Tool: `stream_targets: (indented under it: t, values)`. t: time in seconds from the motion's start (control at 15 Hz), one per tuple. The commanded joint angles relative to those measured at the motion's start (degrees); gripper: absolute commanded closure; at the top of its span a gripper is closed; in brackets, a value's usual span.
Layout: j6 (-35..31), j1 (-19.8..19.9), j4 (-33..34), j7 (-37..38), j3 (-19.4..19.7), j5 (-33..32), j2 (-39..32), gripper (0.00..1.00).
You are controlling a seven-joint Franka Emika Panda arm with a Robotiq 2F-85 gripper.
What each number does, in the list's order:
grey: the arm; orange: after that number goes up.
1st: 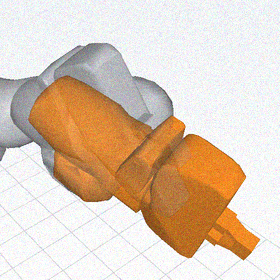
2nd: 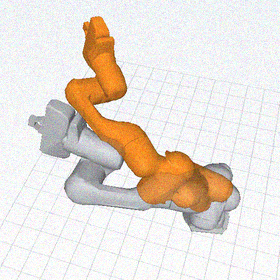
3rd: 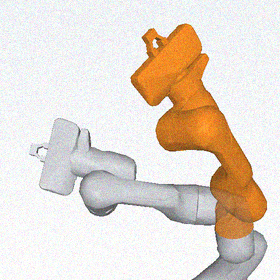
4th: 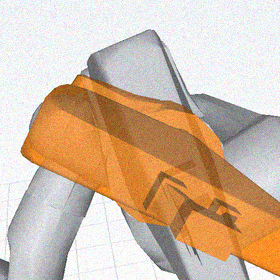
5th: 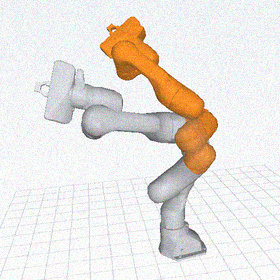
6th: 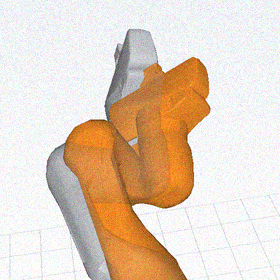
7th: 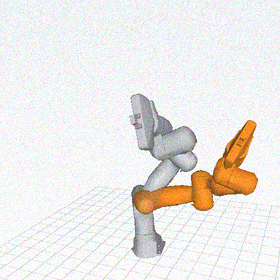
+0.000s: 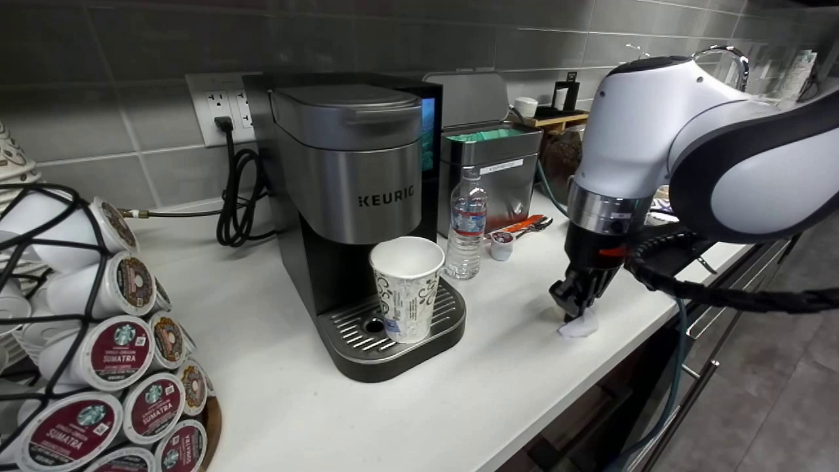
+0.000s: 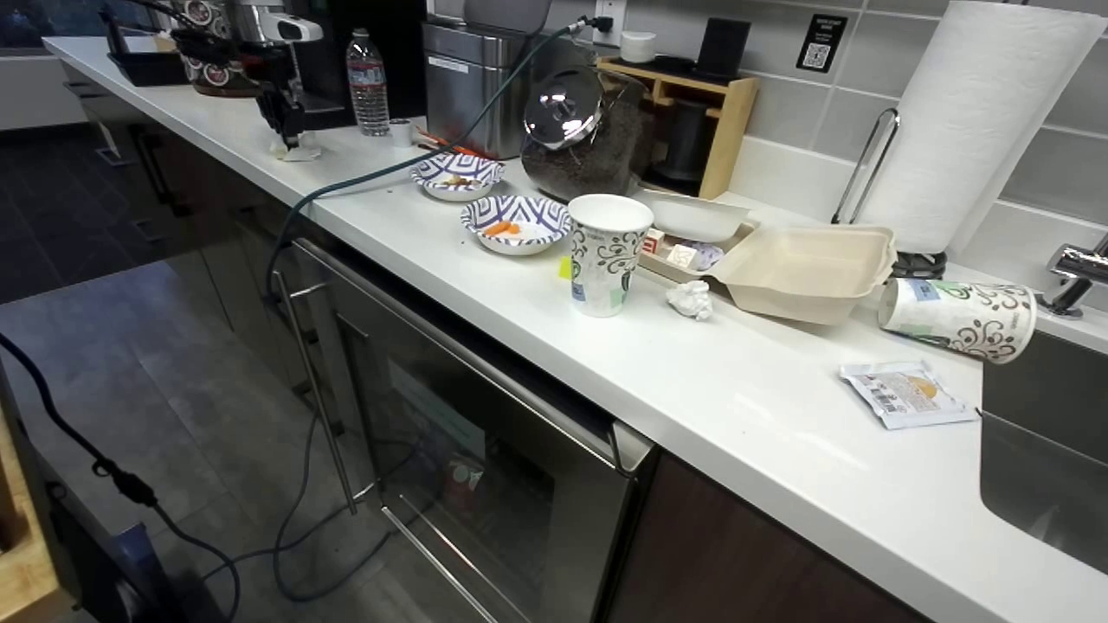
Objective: Clean the countertop
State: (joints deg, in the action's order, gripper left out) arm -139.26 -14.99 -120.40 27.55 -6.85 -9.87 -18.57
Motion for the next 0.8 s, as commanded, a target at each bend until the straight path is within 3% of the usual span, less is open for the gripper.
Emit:
stream_targets:
  t: [0.0,0.2,0.73]
  values:
    - [-1.7,-2.1,2.7,-5.0,-3.1,3.2,-3.4,0.98]
    - [-1.9,-2.8,4.0,-7.3,-3.8,3.8,-4.2,0.98]
    - [-0.8,-3.9,7.1,2.9,6.4,-5.3,-6.2,0.98]
